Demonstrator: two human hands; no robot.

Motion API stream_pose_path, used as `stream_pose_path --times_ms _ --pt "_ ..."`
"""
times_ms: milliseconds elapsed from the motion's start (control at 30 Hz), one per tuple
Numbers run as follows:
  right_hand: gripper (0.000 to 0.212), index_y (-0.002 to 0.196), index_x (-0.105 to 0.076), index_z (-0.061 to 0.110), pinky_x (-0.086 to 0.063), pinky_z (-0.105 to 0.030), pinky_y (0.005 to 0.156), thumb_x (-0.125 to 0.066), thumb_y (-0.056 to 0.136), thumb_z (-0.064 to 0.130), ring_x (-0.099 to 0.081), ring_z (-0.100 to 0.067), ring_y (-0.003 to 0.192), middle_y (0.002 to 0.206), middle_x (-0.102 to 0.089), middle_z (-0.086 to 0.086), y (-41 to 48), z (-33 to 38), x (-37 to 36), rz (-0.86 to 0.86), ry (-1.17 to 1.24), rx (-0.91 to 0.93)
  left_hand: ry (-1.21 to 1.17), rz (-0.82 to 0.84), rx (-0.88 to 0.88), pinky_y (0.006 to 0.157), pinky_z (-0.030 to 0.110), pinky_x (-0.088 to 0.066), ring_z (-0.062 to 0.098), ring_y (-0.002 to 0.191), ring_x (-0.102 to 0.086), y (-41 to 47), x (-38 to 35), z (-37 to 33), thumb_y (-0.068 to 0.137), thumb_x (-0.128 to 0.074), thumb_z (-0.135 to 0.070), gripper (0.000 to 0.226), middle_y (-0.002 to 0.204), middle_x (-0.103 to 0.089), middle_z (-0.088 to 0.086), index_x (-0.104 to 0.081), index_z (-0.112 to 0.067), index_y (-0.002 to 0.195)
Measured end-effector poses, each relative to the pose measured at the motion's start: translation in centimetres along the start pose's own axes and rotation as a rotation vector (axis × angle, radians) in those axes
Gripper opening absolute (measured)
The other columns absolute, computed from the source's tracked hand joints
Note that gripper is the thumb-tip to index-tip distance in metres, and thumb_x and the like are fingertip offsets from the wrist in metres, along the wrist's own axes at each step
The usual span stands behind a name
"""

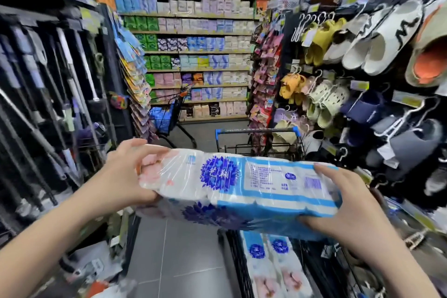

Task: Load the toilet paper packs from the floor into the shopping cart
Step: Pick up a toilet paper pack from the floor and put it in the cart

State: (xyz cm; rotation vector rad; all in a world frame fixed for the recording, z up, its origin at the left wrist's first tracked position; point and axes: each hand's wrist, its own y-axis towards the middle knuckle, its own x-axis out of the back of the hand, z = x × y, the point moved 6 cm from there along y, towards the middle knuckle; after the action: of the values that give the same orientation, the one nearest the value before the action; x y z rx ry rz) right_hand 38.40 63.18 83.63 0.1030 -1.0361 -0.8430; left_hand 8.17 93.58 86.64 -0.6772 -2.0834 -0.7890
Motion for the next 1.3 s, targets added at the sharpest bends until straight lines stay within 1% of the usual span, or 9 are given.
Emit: stream_pose_path --times_ms 133,300,533,667,833,900,1033,1233,1300 --pt "0.105 0.145 -0.047 0.037 -0.033 -0.019 0.102 -0.096 0.051 0.034 -0.039 0.001 0.121 0.135 -0.046 0.008 3.8 -2.7 -1.0 -0.015 -0.02 -0.025 0.008 0.015 -0.018 0.117 0.043 -0.032 0.019 0.14 -0.033 5.6 -2.4 0.2 0.043 -0.075 -0.044 0.089 0.137 -0.033 -0.013 -0.05 -0.064 0.126" --pt "0.107 0.145 -0.049 0.032 -0.023 -0.01 0.104 -0.095 0.048 0.033 -0.036 0.002 0.122 0.134 -0.046 0.006 5.0 -6.9 -1.8 -0.041 -0.051 -0.107 -0.011 0.089 -0.091 0.119 0.043 -0.028 0.019 0.144 -0.031 11.3 -7.1 -0.7 0.041 -0.07 -0.053 0.086 0.141 -0.037 -0.005 -0.051 -0.064 0.124" --pt "0.108 0.146 -0.048 0.034 -0.027 -0.015 0.106 -0.09 0.047 0.04 -0.04 -0.006 0.13 0.136 -0.045 0.007 3.4 -12.2 -1.7 -0.116 -0.123 -0.32 -0.004 0.249 -0.255 0.119 0.046 -0.029 0.018 0.144 -0.03 20.0 -15.4 -2.4 0.042 -0.076 -0.05 0.089 0.139 -0.038 -0.004 -0.044 -0.073 0.121" --pt "0.104 0.144 -0.049 0.036 -0.022 -0.006 0.101 -0.092 0.05 0.034 -0.039 -0.004 0.129 0.134 -0.043 0.008 2.5 -13.8 -1.2 -0.201 -0.16 -0.449 -0.038 0.371 -0.357 0.119 0.045 -0.03 0.019 0.145 -0.028 25.2 -20.4 -4.9 0.043 -0.074 -0.047 0.092 0.142 -0.035 -0.005 -0.047 -0.063 0.13" --pt "0.11 0.148 -0.044 0.036 -0.036 -0.025 0.104 -0.076 0.045 0.057 -0.039 -0.009 0.129 0.131 -0.038 0.009 1.6 -14.6 -1.5 -0.291 -0.267 -0.652 -0.123 0.489 -0.546 0.117 0.05 -0.035 0.023 0.143 -0.032 32.5 -27.2 -8.2 0.041 -0.084 -0.048 0.095 0.144 -0.035 -0.007 -0.046 -0.07 0.125" --pt "0.111 0.149 -0.044 0.035 -0.035 -0.024 0.103 -0.074 0.044 0.059 -0.038 -0.006 0.126 0.137 -0.04 0.006 1.9 -14.8 -1.5 -0.332 -0.307 -0.706 -0.172 0.53 -0.606 0.117 0.051 -0.035 0.024 0.141 -0.034 35.0 -29.6 -9.4 0.038 -0.086 -0.051 0.097 0.144 -0.033 -0.009 -0.045 -0.071 0.124" --pt "0.109 0.15 -0.044 0.031 -0.034 -0.025 0.106 -0.091 0.053 0.042 -0.036 -0.008 0.13 0.141 -0.039 0.003 3.3 -14.6 -3.0 -0.365 -0.382 -0.812 -0.214 0.612 -0.708 0.117 0.049 -0.034 0.026 0.141 -0.034 39.8 -34.0 -10.9 0.036 -0.082 -0.053 0.095 0.143 -0.033 -0.008 -0.042 -0.077 0.119" --pt "0.108 0.15 -0.044 0.029 -0.03 -0.014 0.093 -0.088 0.052 0.048 -0.035 -0.001 0.118 0.128 -0.042 0.005 4.7 -14.9 -6.1 -0.361 -0.462 -0.955 -0.255 0.678 -0.855 0.118 0.043 -0.027 0.016 0.136 -0.036 43.8 -39.3 -11.8 0.035 -0.078 -0.066 0.089 0.129 -0.034 -0.014 -0.043 -0.075 0.116" --pt "0.11 0.15 -0.043 0.03 -0.035 -0.019 0.097 -0.087 0.051 0.051 -0.04 -0.008 0.125 0.133 -0.043 0.002 4.1 -14.8 -6.7 -0.385 -0.484 -1.017 -0.273 0.713 -0.885 0.115 0.037 -0.027 0.012 0.134 -0.036 44.3 -41.1 -12.6 0.035 -0.078 -0.064 0.089 0.13 -0.036 -0.013 -0.046 -0.074 0.117"
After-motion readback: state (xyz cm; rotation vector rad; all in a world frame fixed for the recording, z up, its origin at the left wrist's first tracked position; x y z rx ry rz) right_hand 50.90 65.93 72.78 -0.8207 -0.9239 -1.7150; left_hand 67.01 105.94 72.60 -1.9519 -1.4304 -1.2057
